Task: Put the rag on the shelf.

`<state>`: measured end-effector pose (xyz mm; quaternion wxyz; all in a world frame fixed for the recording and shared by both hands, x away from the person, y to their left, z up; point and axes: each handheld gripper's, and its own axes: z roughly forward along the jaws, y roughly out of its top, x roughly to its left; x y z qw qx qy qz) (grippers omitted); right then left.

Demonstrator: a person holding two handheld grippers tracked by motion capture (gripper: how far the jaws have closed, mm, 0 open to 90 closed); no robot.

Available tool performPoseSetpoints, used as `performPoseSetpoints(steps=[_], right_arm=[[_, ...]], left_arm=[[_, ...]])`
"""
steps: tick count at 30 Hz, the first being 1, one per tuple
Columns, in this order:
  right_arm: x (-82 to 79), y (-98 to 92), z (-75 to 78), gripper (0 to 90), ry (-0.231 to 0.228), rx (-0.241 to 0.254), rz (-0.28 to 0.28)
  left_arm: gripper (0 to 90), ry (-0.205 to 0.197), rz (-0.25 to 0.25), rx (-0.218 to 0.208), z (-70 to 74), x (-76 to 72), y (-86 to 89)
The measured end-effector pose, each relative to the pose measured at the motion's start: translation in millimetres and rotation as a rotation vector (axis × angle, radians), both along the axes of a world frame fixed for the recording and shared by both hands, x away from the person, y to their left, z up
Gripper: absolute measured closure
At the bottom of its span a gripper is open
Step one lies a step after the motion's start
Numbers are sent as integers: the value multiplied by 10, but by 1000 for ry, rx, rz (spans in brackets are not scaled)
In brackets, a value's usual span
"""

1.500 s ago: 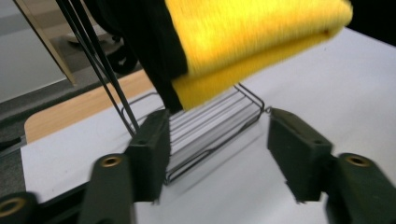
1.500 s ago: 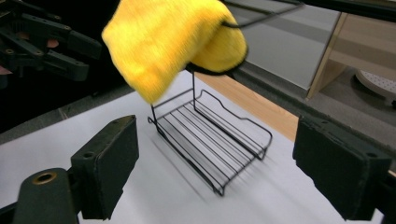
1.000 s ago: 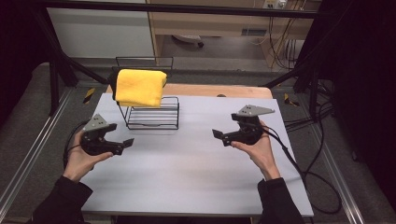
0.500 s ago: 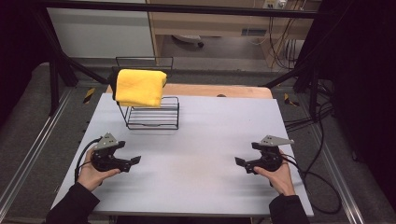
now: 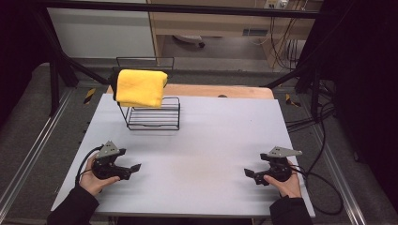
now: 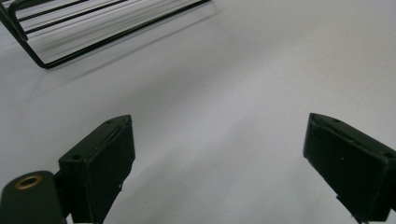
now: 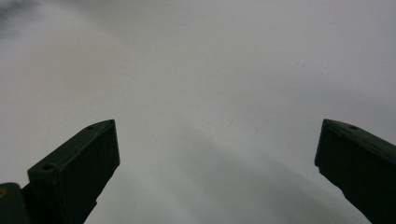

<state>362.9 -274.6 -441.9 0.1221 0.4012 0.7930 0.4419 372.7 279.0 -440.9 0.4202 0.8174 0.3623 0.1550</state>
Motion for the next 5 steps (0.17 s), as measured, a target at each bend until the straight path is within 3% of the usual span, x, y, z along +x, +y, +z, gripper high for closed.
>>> performPoseSetpoints(steps=[5], right_arm=[[-26, -14, -1, 7, 4, 19, -10]], left_arm=[[90, 11, -8, 2, -25, -13, -5]])
